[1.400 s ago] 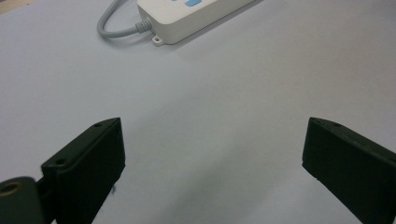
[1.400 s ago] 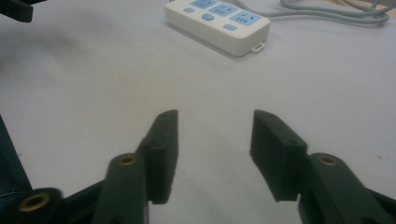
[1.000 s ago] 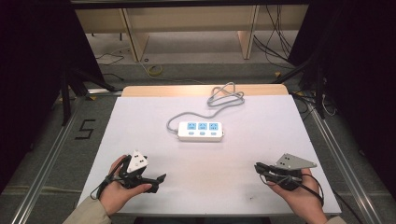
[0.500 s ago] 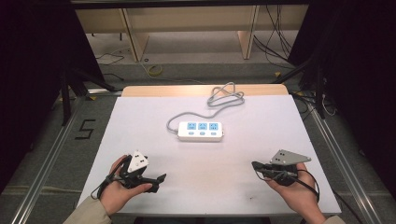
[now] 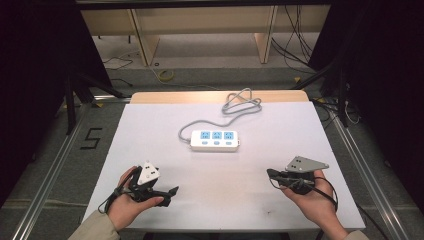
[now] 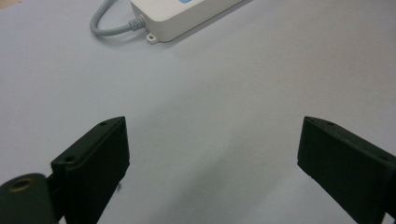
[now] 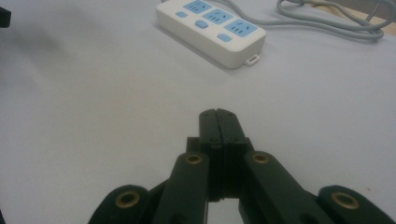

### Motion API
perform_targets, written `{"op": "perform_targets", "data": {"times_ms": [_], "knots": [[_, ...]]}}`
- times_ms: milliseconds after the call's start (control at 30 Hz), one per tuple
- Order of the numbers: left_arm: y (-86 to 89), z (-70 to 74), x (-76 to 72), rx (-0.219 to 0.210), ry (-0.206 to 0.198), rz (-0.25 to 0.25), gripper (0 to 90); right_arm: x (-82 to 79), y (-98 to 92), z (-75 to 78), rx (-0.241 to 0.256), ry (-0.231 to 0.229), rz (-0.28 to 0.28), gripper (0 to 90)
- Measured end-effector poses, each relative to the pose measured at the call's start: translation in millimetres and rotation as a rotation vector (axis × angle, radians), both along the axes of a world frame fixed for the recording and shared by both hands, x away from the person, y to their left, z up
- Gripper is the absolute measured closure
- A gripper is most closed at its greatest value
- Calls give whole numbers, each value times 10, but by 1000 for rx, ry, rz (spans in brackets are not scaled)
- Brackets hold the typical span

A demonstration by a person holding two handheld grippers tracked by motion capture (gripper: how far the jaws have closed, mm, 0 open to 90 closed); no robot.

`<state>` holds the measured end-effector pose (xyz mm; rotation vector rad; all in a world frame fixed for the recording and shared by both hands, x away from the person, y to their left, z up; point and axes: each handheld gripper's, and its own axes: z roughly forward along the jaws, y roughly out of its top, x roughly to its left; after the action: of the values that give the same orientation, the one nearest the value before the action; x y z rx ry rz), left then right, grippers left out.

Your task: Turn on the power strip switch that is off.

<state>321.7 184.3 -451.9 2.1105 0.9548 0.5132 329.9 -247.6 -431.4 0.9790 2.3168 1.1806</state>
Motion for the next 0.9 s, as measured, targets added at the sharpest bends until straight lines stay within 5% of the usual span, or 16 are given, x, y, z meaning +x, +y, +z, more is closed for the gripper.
{"op": "perform_targets", "data": {"times_ms": [900], "knots": [[-9,0,-4,-1,0,-4,92,273,316,48,-12,1,27,900]]}}
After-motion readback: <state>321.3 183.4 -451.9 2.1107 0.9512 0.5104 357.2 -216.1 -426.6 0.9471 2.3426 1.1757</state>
